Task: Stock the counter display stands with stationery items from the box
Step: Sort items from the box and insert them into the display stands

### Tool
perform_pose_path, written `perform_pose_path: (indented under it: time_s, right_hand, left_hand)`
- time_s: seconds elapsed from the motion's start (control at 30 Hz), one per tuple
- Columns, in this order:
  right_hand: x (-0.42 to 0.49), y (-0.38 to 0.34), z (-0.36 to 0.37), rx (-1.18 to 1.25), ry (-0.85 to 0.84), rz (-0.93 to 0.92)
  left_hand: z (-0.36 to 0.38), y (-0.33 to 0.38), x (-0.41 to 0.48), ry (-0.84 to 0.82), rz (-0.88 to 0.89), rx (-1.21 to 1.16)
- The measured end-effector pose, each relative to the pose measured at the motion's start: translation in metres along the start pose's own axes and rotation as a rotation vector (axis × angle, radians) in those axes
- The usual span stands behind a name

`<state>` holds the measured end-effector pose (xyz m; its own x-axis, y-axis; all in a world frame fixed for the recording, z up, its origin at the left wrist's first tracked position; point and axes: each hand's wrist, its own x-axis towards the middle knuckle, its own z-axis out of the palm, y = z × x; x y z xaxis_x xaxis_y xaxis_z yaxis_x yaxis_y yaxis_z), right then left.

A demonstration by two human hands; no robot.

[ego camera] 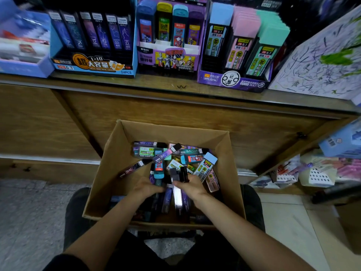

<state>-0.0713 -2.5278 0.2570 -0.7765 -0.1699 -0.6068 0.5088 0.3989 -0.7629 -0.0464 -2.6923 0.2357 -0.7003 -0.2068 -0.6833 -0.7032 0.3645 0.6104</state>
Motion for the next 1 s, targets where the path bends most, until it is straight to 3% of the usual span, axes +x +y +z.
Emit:
perform_pose_path:
  time_s: [0.3,0.6,1.0]
  right_hand:
    - [-0.004,0.003,-0.025,0.071,-0.027,0.001]
    - [-0.008,-0.007,-0.028,0.118,-0.045,-0.058]
    - [-0.027,-0.066,-0.03,0.465,-0.199,-0.101]
  left_hand:
    - [-0.01,-0.006,-0.008,-0.114,-0.143,-0.027]
    - [-0.03,-0.015,-0.029,-0.153,-0.027,-0.011]
    - [-0.028,0.037,-0.076,-0.335,0.258,-0.428]
